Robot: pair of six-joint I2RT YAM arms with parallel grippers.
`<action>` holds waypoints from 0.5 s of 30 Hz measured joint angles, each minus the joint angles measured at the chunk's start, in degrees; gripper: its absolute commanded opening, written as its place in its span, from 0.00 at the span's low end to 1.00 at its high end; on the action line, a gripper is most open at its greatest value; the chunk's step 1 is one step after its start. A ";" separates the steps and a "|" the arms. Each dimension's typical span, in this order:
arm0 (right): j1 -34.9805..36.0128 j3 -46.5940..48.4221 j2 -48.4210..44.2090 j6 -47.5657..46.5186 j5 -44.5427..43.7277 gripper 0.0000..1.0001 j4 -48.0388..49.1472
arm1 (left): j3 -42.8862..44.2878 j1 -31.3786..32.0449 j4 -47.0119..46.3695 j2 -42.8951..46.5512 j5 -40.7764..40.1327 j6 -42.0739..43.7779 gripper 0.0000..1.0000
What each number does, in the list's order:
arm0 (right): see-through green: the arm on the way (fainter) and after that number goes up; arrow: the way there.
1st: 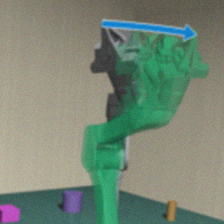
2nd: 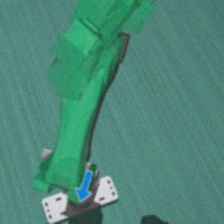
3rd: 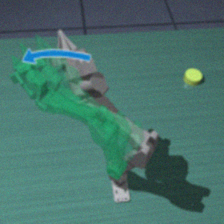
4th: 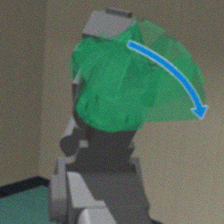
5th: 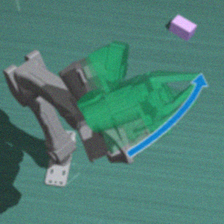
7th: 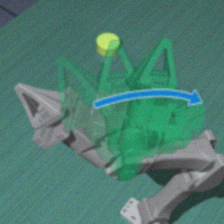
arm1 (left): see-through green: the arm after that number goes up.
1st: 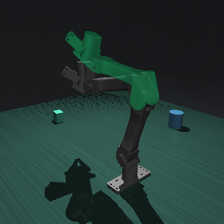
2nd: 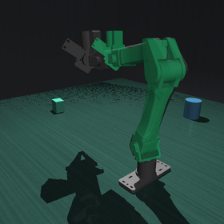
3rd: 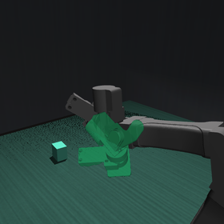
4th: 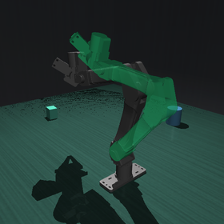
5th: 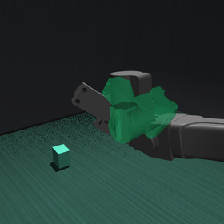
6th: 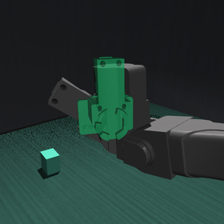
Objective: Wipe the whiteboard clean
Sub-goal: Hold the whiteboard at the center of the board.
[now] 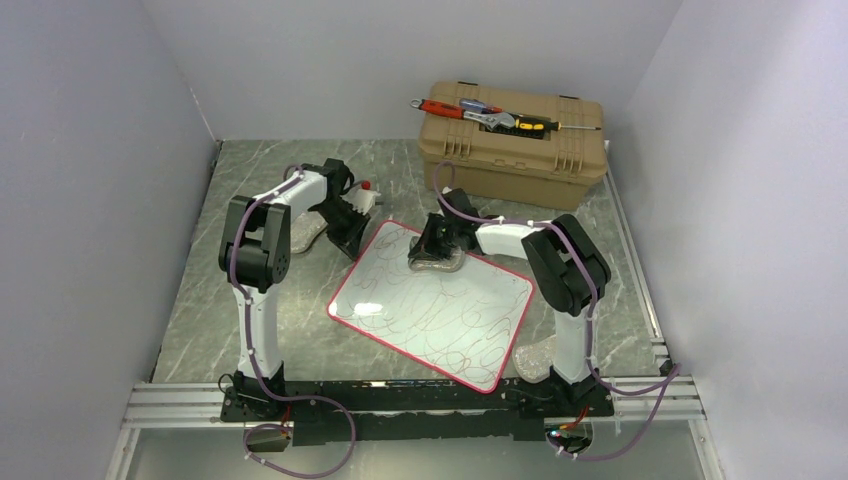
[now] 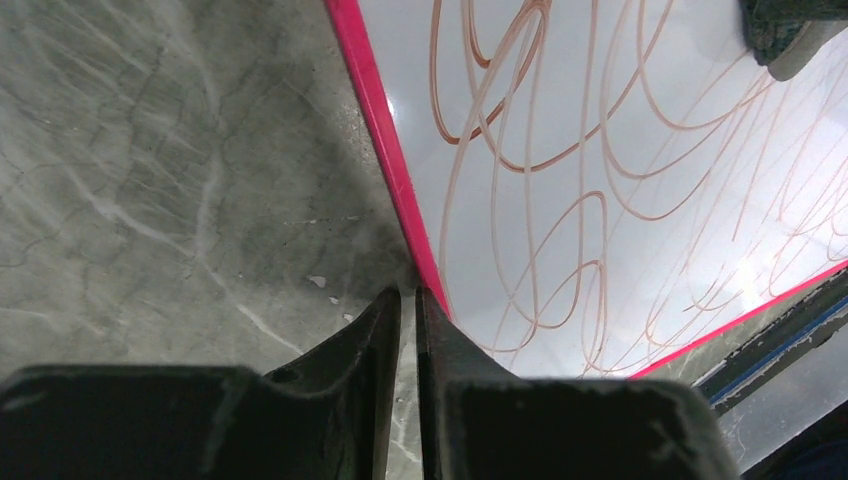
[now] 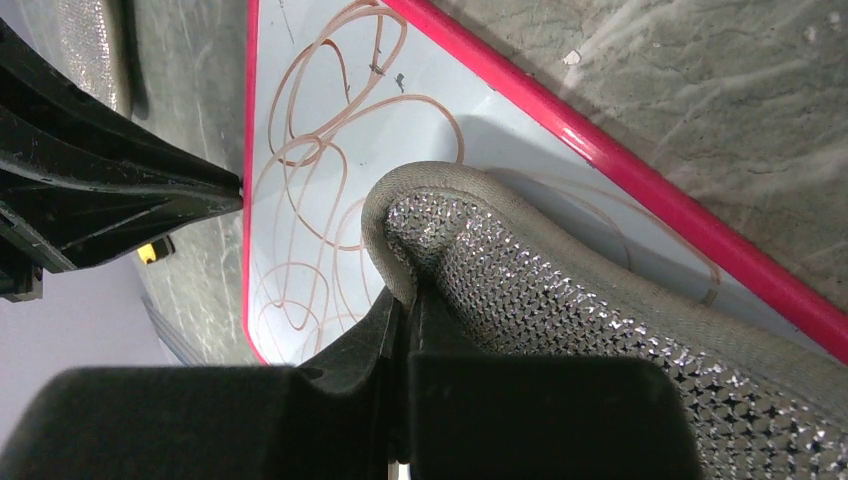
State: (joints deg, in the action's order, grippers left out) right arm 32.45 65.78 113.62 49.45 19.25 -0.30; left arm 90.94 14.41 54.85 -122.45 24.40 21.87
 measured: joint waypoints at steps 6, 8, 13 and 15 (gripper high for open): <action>-0.15 0.00 -0.02 -0.63 1.27 0.00 -0.59 | 0.04 0.02 1.16 -0.11 1.27 0.76 0.22; -0.22 0.00 -0.02 -0.63 1.42 0.00 -0.61 | 0.02 0.00 1.77 -0.11 2.19 1.18 0.22; -0.22 0.00 -0.02 -0.66 1.42 0.00 -0.61 | -0.17 -0.37 3.04 -0.11 3.80 1.44 0.23; -0.22 0.00 -0.02 -0.66 1.42 0.00 -0.61 | -0.17 -0.48 3.21 -0.11 3.87 1.44 0.23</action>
State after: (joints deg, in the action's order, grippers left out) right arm 32.23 65.78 113.60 48.80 20.67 -0.91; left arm 90.76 13.93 58.06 -122.56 28.27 23.31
